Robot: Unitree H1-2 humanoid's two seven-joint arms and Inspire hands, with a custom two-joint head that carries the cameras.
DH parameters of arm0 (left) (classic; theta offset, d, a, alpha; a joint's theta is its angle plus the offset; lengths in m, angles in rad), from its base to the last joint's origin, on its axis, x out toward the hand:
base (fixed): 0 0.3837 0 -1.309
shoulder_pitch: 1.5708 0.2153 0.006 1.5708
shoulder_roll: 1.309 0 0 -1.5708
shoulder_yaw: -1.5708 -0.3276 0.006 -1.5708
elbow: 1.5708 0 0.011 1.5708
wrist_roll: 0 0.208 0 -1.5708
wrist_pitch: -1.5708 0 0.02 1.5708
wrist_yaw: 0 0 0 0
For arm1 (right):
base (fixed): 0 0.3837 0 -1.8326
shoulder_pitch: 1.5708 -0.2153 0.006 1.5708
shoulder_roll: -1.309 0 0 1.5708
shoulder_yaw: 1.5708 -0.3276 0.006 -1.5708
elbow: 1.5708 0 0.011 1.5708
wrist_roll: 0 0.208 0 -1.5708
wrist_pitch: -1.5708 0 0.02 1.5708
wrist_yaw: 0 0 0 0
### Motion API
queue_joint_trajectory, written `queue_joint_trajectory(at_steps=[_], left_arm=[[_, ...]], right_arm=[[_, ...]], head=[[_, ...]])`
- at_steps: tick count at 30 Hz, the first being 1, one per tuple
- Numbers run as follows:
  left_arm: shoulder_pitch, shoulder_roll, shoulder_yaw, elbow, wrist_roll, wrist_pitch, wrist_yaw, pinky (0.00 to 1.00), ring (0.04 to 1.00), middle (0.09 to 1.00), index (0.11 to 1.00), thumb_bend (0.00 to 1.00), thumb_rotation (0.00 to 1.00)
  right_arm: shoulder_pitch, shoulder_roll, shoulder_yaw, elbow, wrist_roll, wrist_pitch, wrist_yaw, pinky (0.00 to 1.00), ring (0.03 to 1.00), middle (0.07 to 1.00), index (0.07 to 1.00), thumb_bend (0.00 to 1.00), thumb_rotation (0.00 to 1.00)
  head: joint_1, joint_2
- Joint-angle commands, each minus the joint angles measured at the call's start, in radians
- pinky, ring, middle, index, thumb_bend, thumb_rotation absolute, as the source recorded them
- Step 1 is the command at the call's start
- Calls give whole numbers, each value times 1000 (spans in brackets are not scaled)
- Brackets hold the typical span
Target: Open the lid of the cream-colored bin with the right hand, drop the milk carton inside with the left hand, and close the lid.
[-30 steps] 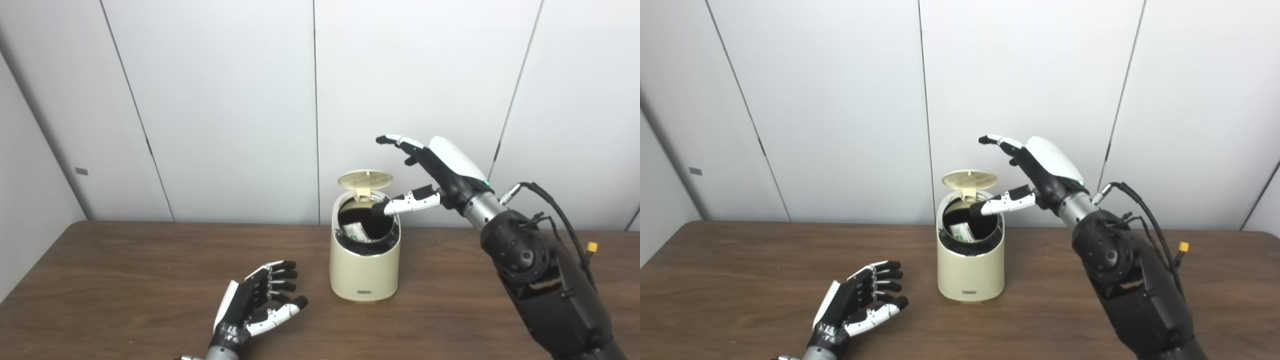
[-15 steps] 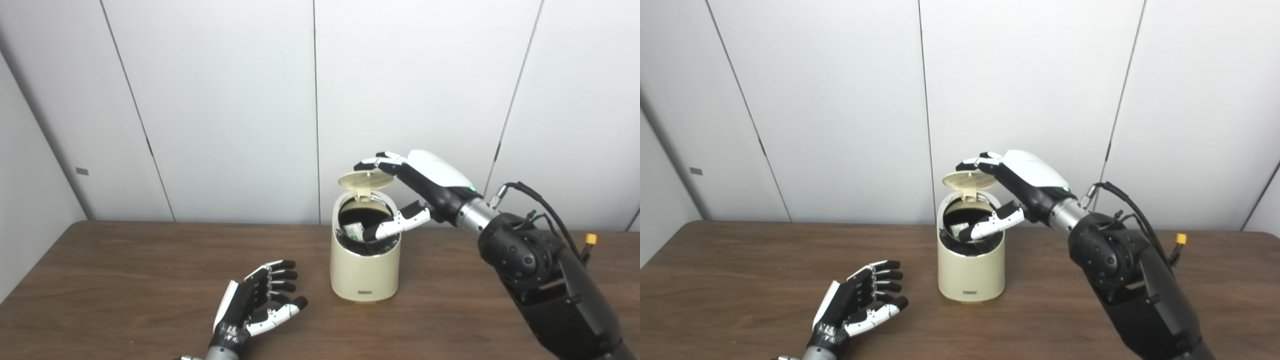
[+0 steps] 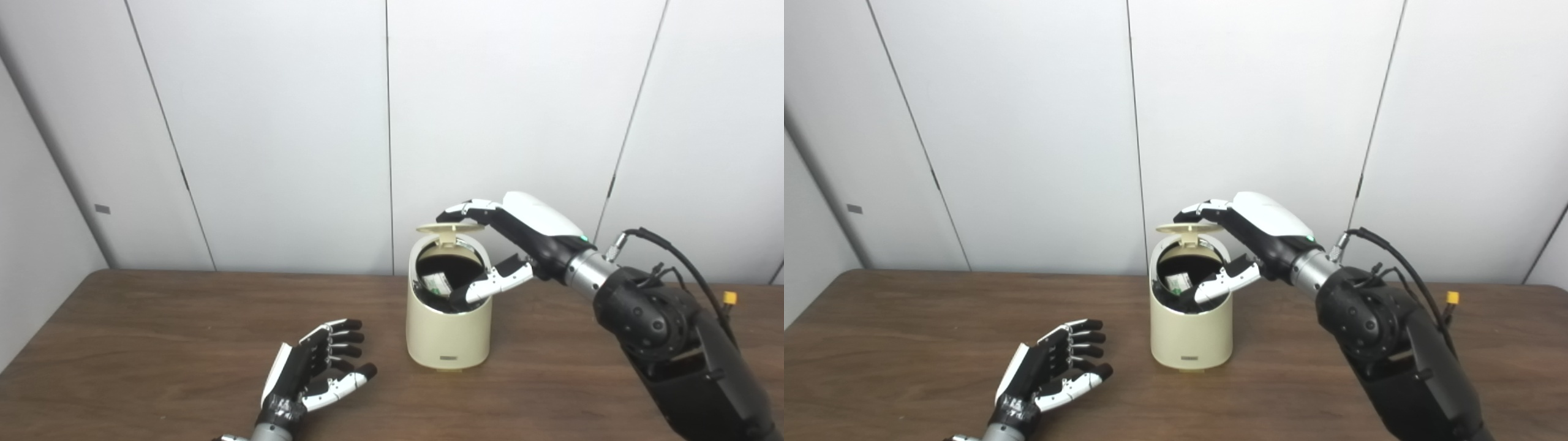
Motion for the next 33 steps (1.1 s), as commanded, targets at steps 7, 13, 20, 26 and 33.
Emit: queue_joint_trajectory(at_steps=[7,13,20,26,33], left_arm=[[-31,2,9,-22,-8,-24,3,563,653,702,765,671,171],[-28,5,6,-26,3,-23,4,559,652,702,769,653,176],[-27,3,7,-24,-1,-22,2,559,652,704,771,655,173],[-27,1,7,-22,-3,-25,3,552,646,699,766,657,174],[-24,0,7,-29,-2,-18,3,557,648,699,766,658,179]], right_arm=[[-10,-27,-14,-55,14,-15,19,787,938,787,760,819,499],[2,-24,-13,-75,7,-13,36,799,953,793,766,802,489],[9,-26,-4,-79,-8,-28,36,864,937,791,766,813,517],[18,-28,-2,-89,-16,-24,44,925,946,798,772,812,520],[26,-26,-5,-93,-14,-25,51,895,966,802,778,818,517]], head=[[2,5],[4,8],[4,9],[4,9],[5,13]])
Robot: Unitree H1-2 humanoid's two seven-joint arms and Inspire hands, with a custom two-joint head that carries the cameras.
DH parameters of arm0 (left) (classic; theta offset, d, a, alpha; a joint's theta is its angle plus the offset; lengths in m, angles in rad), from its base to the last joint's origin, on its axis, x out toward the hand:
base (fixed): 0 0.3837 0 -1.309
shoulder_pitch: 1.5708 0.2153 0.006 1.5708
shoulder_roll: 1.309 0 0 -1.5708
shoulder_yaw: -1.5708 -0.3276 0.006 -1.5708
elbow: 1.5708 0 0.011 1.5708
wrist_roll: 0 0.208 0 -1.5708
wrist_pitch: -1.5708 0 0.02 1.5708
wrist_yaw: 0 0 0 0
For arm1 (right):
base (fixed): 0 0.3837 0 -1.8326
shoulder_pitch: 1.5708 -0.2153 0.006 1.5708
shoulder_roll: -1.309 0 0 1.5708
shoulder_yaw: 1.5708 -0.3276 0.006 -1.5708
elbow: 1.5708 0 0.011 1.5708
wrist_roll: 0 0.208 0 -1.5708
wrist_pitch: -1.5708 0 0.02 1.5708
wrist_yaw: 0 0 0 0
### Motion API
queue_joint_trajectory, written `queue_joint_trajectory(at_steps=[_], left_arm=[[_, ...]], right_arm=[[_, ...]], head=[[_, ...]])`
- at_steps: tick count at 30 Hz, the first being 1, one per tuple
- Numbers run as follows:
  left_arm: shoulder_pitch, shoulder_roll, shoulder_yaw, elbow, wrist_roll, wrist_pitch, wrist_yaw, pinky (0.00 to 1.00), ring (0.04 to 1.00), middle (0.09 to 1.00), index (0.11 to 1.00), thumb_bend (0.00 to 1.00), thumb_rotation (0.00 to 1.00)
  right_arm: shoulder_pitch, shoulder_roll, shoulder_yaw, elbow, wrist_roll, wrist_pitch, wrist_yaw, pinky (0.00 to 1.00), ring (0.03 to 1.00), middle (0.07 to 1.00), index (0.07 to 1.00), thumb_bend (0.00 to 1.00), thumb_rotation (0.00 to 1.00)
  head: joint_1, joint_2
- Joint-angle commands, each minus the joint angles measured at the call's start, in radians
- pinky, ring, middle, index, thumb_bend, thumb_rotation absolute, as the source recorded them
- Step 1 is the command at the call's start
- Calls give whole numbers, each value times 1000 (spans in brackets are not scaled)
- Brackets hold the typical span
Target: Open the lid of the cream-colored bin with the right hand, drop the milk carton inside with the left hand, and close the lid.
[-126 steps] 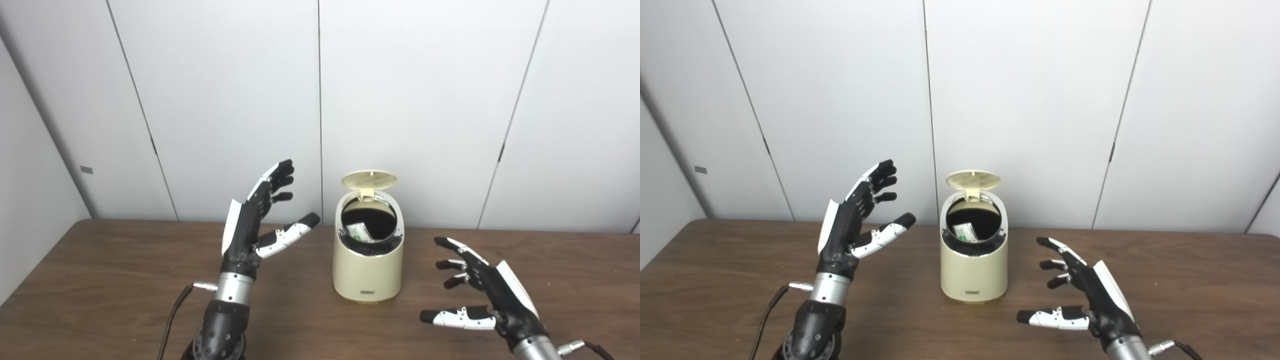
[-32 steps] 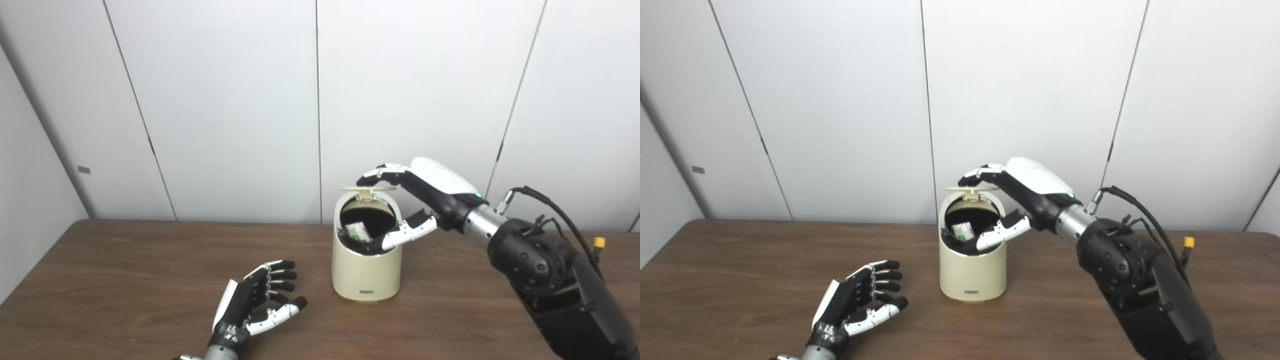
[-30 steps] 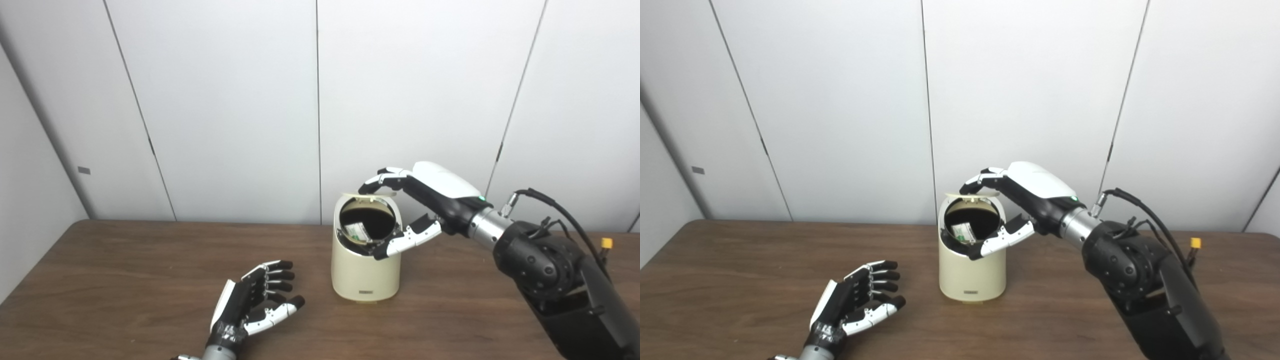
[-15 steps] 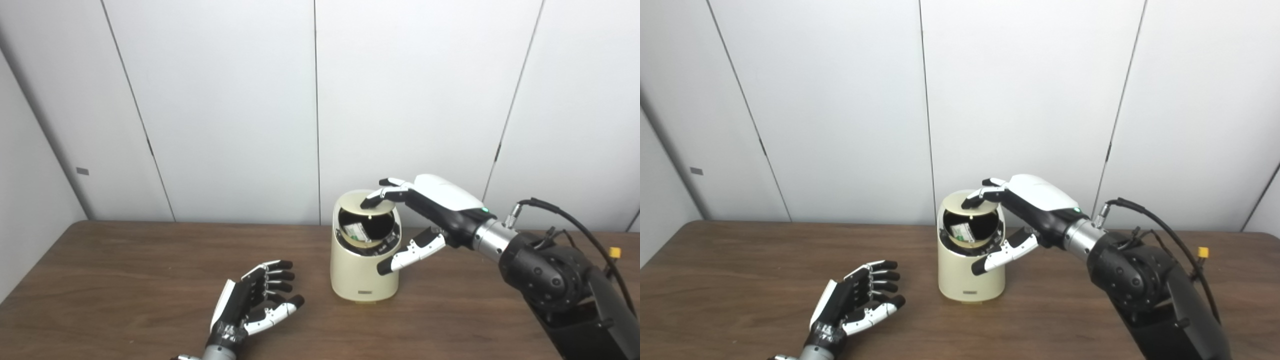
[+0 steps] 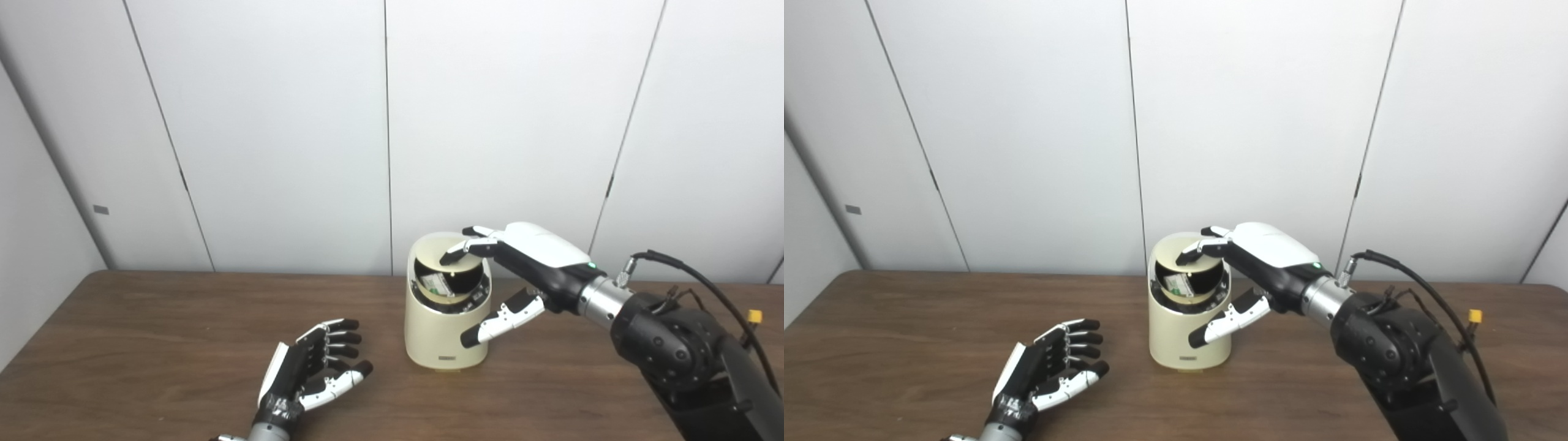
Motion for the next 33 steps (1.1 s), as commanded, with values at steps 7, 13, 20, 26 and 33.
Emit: queue_joint_trajectory(at_steps=[7,13,20,26,33], left_arm=[[-23,2,0,-28,-5,-20,2,555,651,703,767,660,188],[-21,1,1,-37,-3,-12,4,557,649,700,764,654,187],[-18,2,-1,-44,2,-6,4,557,647,700,766,657,206],[-15,-1,1,-52,-6,3,2,554,648,698,759,656,195],[-12,2,-1,-64,6,12,5,556,645,689,758,656,206]], right_arm=[[-21,-20,6,-21,-54,-77,-35,892,974,784,779,808,477],[-15,-37,54,-28,-210,-167,-60,996,970,762,774,805,482],[-9,-21,70,-27,-293,-194,-41,1000,984,769,780,820,483],[2,-12,73,-24,-322,-205,-19,1000,988,778,787,821,481],[14,-21,88,-2,-371,-247,-40,1000,982,783,793,822,495]], head=[[4,8],[8,13],[12,19],[12,25],[15,30]])
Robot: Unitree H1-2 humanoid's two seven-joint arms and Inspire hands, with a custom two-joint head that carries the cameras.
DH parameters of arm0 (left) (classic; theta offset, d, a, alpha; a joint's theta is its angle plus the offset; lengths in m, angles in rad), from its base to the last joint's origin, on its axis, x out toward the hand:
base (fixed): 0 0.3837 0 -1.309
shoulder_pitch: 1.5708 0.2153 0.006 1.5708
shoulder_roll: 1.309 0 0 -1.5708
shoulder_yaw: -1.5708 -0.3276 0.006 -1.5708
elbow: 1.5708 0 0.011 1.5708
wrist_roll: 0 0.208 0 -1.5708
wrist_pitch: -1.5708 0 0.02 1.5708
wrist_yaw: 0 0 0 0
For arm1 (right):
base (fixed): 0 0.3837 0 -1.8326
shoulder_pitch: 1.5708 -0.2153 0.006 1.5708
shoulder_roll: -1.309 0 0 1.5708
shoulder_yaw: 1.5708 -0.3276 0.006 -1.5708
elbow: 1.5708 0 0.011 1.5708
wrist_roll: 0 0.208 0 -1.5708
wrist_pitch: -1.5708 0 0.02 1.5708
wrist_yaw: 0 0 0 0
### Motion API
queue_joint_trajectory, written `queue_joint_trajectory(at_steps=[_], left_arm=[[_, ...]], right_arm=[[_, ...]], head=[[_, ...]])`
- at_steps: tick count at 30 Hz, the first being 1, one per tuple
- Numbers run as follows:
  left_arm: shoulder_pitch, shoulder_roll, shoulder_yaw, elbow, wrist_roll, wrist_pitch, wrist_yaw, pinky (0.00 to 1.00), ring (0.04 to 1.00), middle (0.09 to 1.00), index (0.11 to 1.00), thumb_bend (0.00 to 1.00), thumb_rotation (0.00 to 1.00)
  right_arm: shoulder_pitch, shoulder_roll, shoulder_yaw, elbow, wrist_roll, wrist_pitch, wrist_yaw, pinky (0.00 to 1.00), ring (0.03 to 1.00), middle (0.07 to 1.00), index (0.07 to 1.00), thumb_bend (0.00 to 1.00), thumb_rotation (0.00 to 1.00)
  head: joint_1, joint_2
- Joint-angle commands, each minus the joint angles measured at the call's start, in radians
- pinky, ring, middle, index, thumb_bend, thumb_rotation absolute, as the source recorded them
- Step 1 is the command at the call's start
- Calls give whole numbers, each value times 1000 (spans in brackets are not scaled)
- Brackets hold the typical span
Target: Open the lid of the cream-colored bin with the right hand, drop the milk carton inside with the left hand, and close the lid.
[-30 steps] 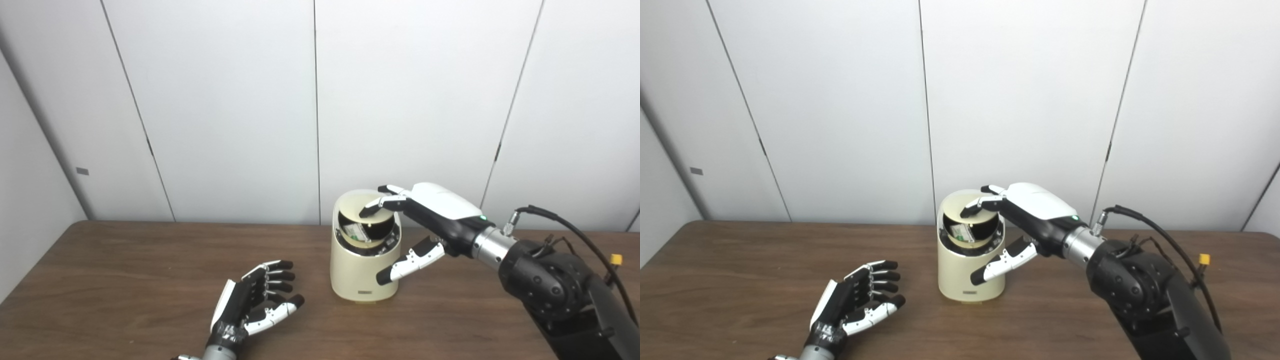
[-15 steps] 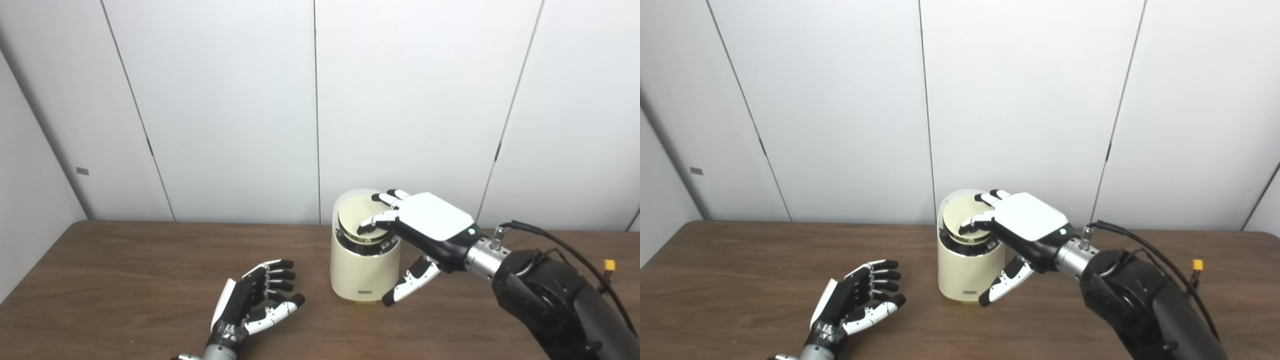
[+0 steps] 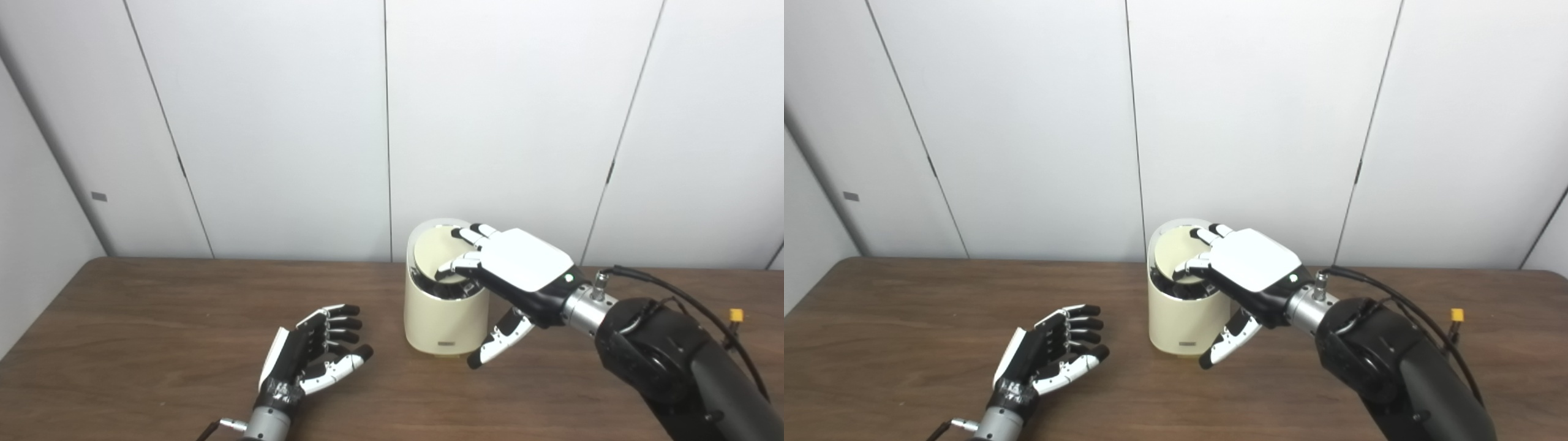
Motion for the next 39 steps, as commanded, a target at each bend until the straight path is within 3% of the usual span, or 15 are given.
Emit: queue_joint_trajectory(at_steps=[1,10,17,25,33,35,39], left_arm=[[-15,3,1,-43,1,-6,4,558,647,691,759,655,206],[-10,6,0,-53,-2,1,0,569,650,692,759,657,211],[-10,7,2,-50,-7,4,-3,571,656,697,760,661,212],[-16,11,2,-38,-7,-4,-5,567,652,694,760,657,216],[-19,9,1,-35,-15,-7,-7,571,655,700,762,654,206],[-19,8,0,-39,-15,-5,-6,573,658,702,764,652,204],[-19,10,-2,-44,-8,-1,-5,570,655,702,762,648,208]], right_arm=[[-14,-15,4,3,-30,-24,-16,1000,981,783,790,826,486],[-11,-32,47,9,-140,-35,75,1000,992,803,814,844,583],[-5,-28,42,8,-143,-21,114,1000,990,813,828,851,611],[11,7,-57,4,5,-24,-7,981,980,811,831,778,531],[23,41,-141,22,76,-44,-126,999,995,827,844,713,482],[25,46,-156,30,84,-55,-159,982,999,896,890,693,466],[26,58,-183,29,104,-26,-179,952,1000,928,916,690,429]], head=[[1,2],[3,9],[3,10],[-4,2],[-3,-5],[-2,-5],[-3,-6]])
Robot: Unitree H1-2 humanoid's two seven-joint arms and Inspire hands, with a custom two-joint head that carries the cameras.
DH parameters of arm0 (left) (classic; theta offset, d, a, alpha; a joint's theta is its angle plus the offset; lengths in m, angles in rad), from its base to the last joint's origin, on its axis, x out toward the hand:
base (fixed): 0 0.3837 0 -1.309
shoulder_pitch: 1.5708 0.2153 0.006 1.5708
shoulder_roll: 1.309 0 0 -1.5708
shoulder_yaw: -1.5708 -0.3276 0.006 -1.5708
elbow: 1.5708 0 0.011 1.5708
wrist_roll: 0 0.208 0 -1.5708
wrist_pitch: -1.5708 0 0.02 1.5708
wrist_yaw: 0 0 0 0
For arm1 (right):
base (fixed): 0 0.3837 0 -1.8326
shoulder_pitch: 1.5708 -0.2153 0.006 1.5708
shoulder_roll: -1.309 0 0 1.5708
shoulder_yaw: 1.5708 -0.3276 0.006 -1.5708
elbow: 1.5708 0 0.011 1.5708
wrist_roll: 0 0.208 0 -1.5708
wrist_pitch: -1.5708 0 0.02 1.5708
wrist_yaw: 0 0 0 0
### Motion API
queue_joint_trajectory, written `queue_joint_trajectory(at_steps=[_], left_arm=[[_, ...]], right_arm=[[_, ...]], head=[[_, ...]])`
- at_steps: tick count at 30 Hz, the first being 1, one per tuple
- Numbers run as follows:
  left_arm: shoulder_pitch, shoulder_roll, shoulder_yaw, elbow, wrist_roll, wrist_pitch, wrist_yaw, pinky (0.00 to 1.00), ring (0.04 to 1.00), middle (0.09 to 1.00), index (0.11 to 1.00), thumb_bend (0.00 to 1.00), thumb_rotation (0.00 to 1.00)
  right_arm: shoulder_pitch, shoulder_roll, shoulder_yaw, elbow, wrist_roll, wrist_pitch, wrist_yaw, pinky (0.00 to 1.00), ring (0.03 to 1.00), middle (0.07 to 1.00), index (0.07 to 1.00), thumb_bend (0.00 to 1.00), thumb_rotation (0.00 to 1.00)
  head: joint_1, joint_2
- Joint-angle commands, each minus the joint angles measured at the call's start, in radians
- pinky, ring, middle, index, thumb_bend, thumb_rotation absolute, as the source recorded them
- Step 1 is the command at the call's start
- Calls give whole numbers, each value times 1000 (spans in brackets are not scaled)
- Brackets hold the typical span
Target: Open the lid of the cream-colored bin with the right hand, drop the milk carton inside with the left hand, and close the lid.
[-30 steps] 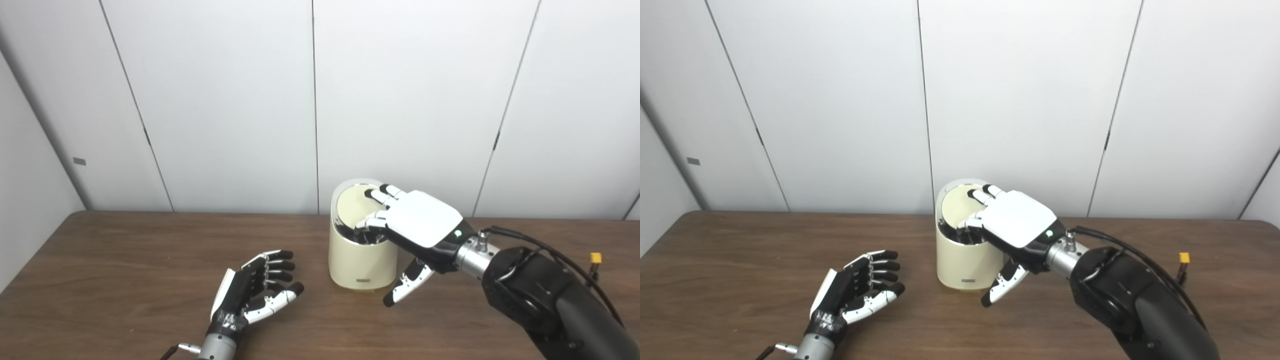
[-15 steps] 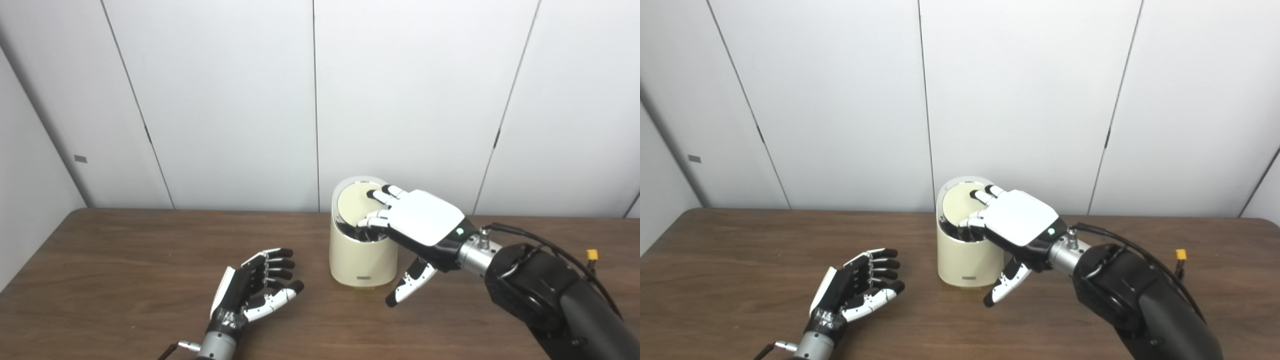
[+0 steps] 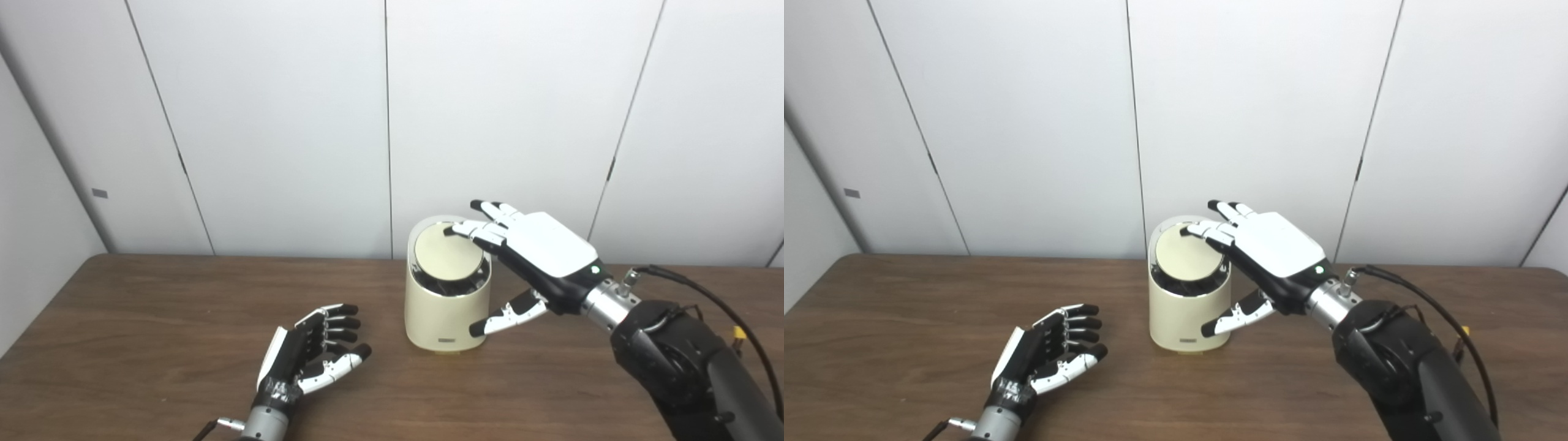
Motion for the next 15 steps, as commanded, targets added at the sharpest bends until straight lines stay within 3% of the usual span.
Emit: queue_joint_trajectory(at_steps=[1,8,12,15], left_arm=[[-31,5,0,-26,-2,-23,-1,565,652,700,760,650,202],[-29,6,2,-27,-8,-27,-4,558,646,694,752,665,215],[-27,5,2,-39,-6,-20,-3,560,651,697,748,659,205],[-28,4,3,-40,-16,-26,-7,555,647,692,748,659,199]], right_arm=[[-30,3,-24,-18,22,22,-20,980,1000,925,913,699,426],[-26,-2,-46,-39,53,100,16,940,989,942,930,767,386],[-6,19,-104,-45,161,157,11,797,955,944,932,794,368],[21,48,-166,-39,285,193,-3,809,937,945,925,799,334]], head=[[-1,0],[2,-3],[1,-2],[1,-2]])
